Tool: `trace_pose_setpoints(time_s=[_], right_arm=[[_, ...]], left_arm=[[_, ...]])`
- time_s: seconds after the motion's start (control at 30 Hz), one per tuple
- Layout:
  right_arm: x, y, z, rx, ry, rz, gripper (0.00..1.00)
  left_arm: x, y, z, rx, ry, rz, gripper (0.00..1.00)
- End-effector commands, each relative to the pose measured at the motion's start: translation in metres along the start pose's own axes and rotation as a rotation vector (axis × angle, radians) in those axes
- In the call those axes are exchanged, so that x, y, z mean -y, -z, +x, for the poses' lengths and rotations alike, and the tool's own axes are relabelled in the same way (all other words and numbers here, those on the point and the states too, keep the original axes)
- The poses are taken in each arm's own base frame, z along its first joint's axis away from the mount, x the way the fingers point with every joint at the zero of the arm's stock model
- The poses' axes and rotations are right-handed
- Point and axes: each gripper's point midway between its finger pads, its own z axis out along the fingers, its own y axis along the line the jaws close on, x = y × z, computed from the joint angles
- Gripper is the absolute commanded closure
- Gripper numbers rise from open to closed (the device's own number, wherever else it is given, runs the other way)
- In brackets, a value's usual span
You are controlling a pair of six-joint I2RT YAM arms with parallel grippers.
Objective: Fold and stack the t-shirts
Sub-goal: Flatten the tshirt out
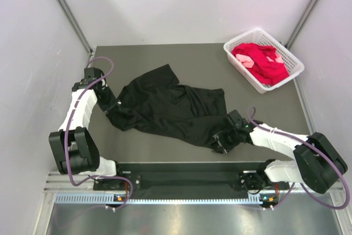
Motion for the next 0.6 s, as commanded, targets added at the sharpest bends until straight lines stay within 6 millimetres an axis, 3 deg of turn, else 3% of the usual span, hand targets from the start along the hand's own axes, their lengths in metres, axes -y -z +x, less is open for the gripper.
trace_pose_setpoints(time_s=[0.0,0.37,0.57], right_arm=[[0.029,-0.009,-0.02,0.112,-0.009,0.099,0.6],[0.032,-0.001,-0.046,0.223,0.084,0.168,0.58],[0.034,-0.004,-0.048,0.222,0.155,0.215,0.59]], left_arm=[[0.003,0.004,-0.007,0.033,-0.022,0.018,1.0],[0.003,0.002,-0.003,0.025,-0.024,0.02,1.0],[0.002,0.002,-0.003,0.026,-0.024,0.016,1.0]])
